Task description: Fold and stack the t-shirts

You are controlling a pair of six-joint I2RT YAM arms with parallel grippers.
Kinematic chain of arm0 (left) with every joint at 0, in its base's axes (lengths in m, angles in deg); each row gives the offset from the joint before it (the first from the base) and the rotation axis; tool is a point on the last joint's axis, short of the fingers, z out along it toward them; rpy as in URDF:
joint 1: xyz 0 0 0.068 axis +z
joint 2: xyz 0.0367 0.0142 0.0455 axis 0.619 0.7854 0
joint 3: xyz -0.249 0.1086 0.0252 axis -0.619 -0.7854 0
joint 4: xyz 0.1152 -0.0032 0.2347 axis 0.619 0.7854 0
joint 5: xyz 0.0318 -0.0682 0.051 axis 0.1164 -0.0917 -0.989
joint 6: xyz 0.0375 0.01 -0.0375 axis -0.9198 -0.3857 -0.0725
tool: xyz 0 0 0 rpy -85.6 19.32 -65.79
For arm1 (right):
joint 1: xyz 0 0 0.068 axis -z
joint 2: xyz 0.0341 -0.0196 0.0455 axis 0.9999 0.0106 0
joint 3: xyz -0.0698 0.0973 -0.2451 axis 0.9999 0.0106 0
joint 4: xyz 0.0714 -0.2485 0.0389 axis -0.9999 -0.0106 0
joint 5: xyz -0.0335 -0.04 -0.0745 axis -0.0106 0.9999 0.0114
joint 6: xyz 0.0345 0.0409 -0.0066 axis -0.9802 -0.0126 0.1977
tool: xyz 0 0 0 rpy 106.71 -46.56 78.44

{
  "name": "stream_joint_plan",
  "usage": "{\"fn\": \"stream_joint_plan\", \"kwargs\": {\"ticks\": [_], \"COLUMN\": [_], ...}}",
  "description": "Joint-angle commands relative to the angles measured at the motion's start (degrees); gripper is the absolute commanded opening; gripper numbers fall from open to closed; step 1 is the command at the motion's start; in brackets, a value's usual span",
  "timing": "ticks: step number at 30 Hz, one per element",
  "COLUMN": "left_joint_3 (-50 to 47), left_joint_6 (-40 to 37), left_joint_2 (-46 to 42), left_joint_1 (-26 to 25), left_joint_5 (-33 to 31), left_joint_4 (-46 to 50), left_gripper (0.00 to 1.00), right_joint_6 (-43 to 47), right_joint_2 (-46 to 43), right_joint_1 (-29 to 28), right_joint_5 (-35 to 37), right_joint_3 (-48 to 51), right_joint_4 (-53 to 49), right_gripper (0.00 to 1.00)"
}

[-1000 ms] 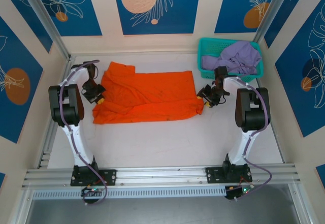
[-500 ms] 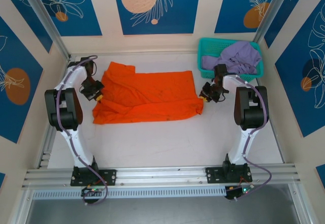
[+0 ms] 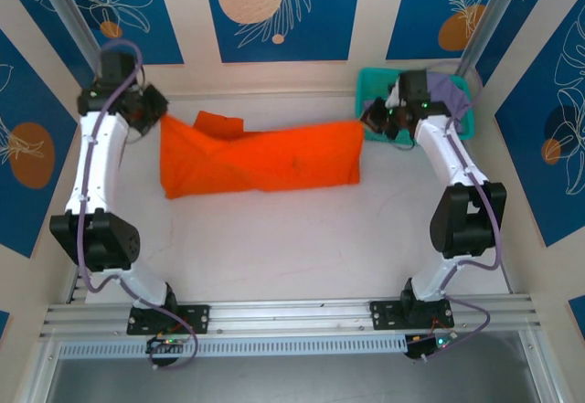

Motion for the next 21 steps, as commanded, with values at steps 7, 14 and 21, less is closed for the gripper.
{"fn": "stream_joint_plan", "kwargs": {"ticks": [7, 14, 21], "left_joint_3": [37.7, 17.2, 40.7], "left_joint_6": [0.4, -1.7, 0.6], "left_joint_2": [8.2, 0.2, 18.5], "left_joint_1": [-0.2, 0.2, 1.2], "left_joint_5": [7.7, 0.3, 2.4], "left_joint_4": [-5.0, -4.0, -6.1], "left_gripper": [0.0, 0.0, 0.0], "right_joint_6": [-0.4, -0.3, -1.8], "right_joint_2": [0.5, -3.1, 15.1], "right_joint_1": [-0.8, -1.3, -0.6], "right_joint_5": [-8.7, -8.8, -9.0], "right_joint_3": [-22.7, -8.6, -32.4], "right_joint_4": [1.8, 7.7, 6.9], "right_gripper": [0.0, 0.0, 0.0]}}
